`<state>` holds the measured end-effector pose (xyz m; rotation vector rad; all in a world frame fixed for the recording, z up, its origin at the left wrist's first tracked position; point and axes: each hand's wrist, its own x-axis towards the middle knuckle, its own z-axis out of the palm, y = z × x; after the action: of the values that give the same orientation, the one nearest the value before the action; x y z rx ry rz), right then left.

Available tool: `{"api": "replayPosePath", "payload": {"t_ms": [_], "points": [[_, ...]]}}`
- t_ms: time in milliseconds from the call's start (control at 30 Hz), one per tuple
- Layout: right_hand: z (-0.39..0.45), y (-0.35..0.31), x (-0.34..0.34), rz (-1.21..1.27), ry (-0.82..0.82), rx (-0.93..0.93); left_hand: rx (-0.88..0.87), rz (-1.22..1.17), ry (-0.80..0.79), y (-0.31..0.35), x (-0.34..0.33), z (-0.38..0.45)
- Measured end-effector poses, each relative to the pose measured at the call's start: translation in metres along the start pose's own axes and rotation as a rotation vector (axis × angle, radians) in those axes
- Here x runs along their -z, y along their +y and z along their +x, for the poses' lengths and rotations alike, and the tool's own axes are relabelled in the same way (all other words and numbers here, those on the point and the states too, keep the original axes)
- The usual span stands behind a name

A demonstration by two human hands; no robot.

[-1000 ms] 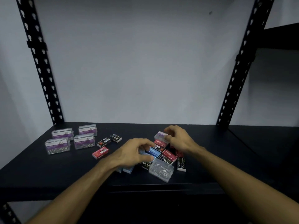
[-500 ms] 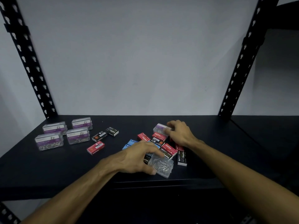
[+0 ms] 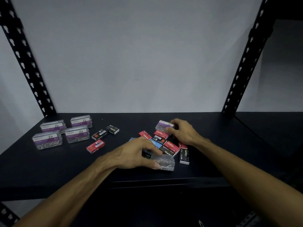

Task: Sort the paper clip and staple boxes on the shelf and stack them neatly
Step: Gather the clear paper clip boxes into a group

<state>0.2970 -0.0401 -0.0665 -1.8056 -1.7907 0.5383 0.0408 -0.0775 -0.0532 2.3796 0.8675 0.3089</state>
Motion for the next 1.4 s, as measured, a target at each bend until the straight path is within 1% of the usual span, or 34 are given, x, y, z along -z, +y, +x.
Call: {"api": "replayPosePath", "payload": {"t_ms": [133,533,633,700,867,967,1200,1400], "points": [[0.000,0.000,0.002,0.020,0.015,0.011,0.001,-0.067,0.003,0.003,0.006,-0.001],[-0.002,-0.002,0.001,0.090,0.059,0.079,0.034,-0.181,0.138,0.007,0.005,0.001],[-0.004,-0.004,-0.001,0.112,0.077,0.093,0.000,-0.200,0.143,0.010,0.003,-0.001],[-0.004,-0.004,-0.003,0.112,0.089,0.101,-0.037,-0.172,0.165,0.013,0.002,-0.002],[-0.003,-0.004,-0.004,0.121,0.091,0.105,-0.155,0.028,0.214,0.019,-0.003,-0.004],[-0.003,-0.004,-0.004,0.125,0.105,0.113,-0.156,0.110,0.223,0.020,-0.006,-0.006],[0.000,-0.003,-0.004,0.104,0.092,0.110,-0.115,0.007,0.229,0.013,-0.007,-0.005],[0.000,-0.007,-0.003,0.042,0.079,0.124,-0.100,0.021,0.322,0.012,0.006,-0.009]]}}
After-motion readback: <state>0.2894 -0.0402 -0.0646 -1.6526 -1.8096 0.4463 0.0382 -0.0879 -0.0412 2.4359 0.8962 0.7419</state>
